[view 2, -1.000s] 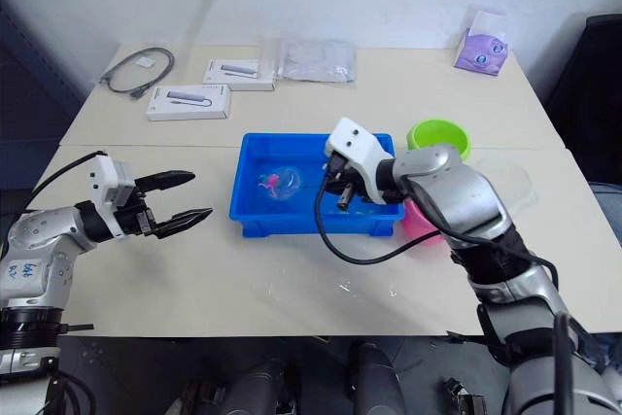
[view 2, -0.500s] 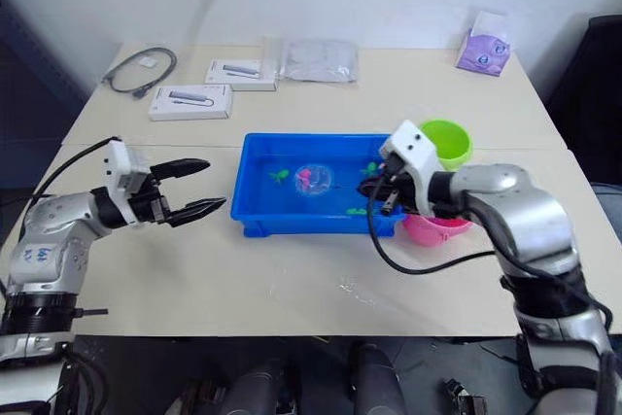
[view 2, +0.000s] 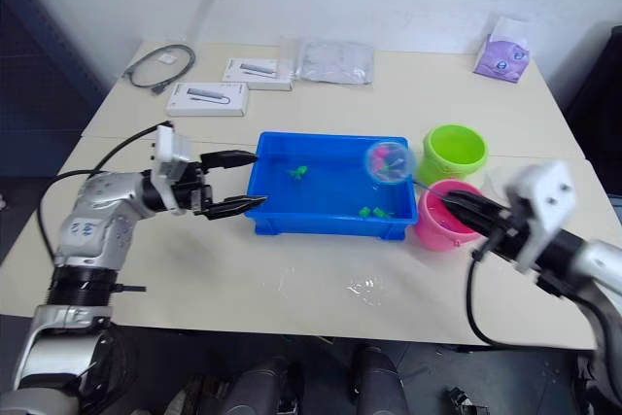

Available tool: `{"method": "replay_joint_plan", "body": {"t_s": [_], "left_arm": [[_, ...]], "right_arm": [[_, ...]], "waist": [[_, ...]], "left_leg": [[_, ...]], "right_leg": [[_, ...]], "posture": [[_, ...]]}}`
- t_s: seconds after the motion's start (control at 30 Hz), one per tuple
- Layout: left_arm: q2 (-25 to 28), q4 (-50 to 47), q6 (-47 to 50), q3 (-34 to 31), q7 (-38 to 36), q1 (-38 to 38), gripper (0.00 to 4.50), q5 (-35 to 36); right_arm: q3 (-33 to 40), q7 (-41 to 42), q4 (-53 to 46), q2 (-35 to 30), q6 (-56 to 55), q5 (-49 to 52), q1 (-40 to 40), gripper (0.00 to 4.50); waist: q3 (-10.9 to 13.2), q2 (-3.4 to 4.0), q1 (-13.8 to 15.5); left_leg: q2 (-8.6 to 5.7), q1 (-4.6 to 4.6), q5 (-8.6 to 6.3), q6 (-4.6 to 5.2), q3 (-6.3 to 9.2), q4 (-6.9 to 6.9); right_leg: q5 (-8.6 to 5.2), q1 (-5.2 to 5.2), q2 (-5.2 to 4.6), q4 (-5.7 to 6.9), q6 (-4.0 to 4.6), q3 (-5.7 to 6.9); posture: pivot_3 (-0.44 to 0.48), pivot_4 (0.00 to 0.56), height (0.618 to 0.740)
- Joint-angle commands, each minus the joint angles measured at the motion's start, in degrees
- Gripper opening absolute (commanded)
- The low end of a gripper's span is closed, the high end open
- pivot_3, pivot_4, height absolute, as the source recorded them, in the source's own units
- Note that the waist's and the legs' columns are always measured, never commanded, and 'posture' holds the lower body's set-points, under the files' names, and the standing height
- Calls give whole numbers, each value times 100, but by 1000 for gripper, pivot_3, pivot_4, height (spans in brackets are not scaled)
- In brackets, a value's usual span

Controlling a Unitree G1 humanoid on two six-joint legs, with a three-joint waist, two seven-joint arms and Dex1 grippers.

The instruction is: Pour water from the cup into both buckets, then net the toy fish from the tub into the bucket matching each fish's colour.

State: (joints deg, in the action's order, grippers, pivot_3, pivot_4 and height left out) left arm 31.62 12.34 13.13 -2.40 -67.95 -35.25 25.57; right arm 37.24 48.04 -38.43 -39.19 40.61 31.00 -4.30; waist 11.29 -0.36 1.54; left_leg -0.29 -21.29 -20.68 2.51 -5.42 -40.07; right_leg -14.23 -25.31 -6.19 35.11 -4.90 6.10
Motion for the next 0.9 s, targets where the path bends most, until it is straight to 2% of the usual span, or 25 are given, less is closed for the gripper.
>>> {"method": "replay_joint_plan", "body": {"t_s": [0.03, 0.2, 0.4, 0.67, 0.77, 0.9], "left_arm": [[-104, 100, -103, 103, -236, -174, 4491, 29], [-308, 367, -244, 258, -443, -307, 4491, -34], [-404, 517, -358, 304, -530, -342, 4491, -72], [-453, 642, -496, 280, -548, -287, 4491, -103], [-460, 647, -531, 253, -521, -250, 4491, -96], [-468, 667, -564, 239, -509, -239, 4491, -92]], "right_arm": [[638, 11, -102, 215, -945, -318, -652, 0], [841, -93, 399, 488, -2551, -1145, -1380, 0], [519, -432, 1347, 415, -4760, -2525, -1771, 0], [401, -1460, 2372, 76, -7133, -4234, -1888, 0], [580, -2167, 2784, -148, -8250, -5248, -2056, 0], [699, -2945, 3029, -293, -8938, -5988, -2090, 0]], "waist": [[0, 0, -3], [-1, 1, -44], [-1, 1, -40], [-1, 1, -38], [-1, 1, -39], [-1, 1, -41]], "left_leg": [[2, 4, 0, 0, 0, 0], [4, 24, 0, 1, -6, 0], [3, 28, 1, 1, -7, -1], [3, 30, 1, 1, -5, -1], [4, 31, 1, 1, -3, -1], [3, 32, 2, 0, -1, -1]], "right_leg": [[0, 5, 4, -2, 0, 0], [2, 17, 10, 0, -3, -13], [2, 20, 9, 0, -3, -17], [2, 23, 4, -2, -3, -18], [2, 26, 4, -3, -3, -22], [1, 31, 1, -10, -3, -32]], "posture": [[0, 150, 740], [0, 150, 740], [0, 150, 740], [0, 150, 740], [0, 150, 740], [0, 150, 740]]}}
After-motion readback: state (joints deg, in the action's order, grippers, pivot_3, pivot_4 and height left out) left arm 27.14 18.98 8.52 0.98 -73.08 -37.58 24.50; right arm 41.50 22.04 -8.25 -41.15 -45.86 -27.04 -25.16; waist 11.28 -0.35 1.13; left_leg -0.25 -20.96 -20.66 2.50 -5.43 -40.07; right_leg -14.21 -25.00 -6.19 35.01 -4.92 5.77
